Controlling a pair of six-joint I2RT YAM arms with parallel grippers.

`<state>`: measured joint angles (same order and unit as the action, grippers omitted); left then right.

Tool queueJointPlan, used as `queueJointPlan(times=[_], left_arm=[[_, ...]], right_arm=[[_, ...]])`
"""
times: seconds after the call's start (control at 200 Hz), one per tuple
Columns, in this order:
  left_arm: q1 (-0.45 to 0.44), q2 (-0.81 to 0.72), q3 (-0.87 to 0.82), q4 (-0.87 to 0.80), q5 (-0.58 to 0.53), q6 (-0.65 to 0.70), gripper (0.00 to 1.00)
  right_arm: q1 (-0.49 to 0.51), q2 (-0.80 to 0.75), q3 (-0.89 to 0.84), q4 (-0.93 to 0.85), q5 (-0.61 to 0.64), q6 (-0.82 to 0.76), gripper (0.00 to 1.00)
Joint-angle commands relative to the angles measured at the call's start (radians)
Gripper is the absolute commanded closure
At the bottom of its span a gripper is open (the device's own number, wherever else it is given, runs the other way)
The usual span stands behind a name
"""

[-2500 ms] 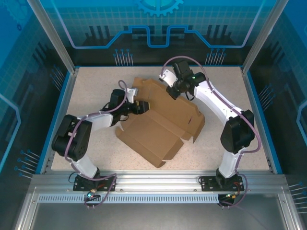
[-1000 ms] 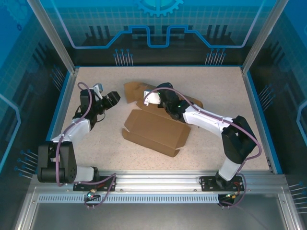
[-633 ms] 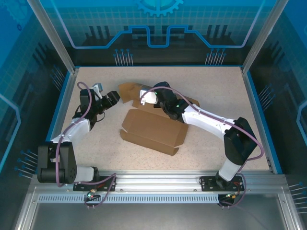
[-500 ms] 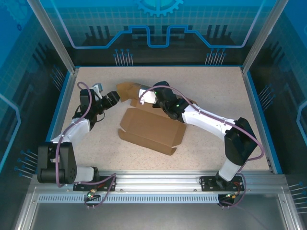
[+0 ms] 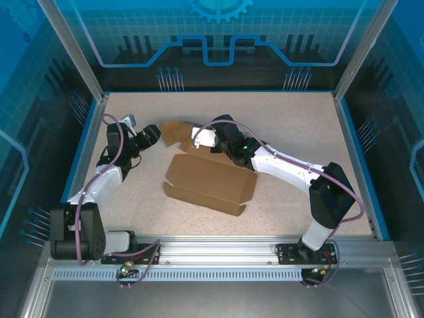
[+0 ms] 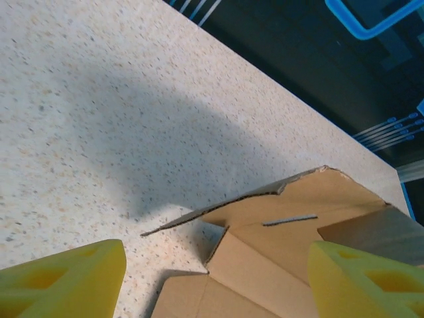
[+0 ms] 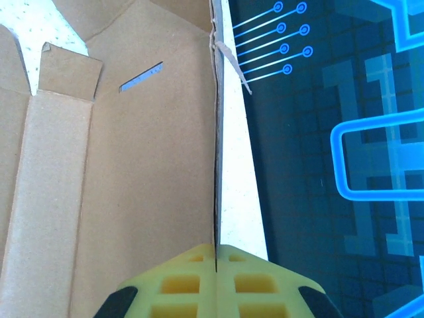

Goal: Fold the paper box

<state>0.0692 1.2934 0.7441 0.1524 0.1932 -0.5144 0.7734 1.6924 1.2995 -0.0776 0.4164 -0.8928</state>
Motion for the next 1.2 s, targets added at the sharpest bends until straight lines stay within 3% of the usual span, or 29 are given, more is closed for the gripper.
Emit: queueJointPlan(times=[0.0, 0.415, 0.88, 1.196], left_arm=[[0.021, -0.043, 0.008, -0.023, -0.065, 0.03, 0.25], [0.065, 0.004, 0.019, -0.021, -0.071, 0.046, 0.24], [0.104, 0.236, 0.155, -0.092, 0.001, 0.06, 0.26], [0.116, 0.474, 0.343, -0.157, 0.201, 0.063, 0.32]], right_arm=[[-0.005, -0.014, -0.021, 0.004, -0.027, 0.016, 1.0], [-0.014, -0.009, 0.001, -0.01, -0.018, -0.006, 1.0], [-0.002, -0.011, -0.036, 0.041, 0.019, -0.058, 1.0], [0.018, 0.028, -0.079, 0.183, 0.08, -0.144, 1.0]])
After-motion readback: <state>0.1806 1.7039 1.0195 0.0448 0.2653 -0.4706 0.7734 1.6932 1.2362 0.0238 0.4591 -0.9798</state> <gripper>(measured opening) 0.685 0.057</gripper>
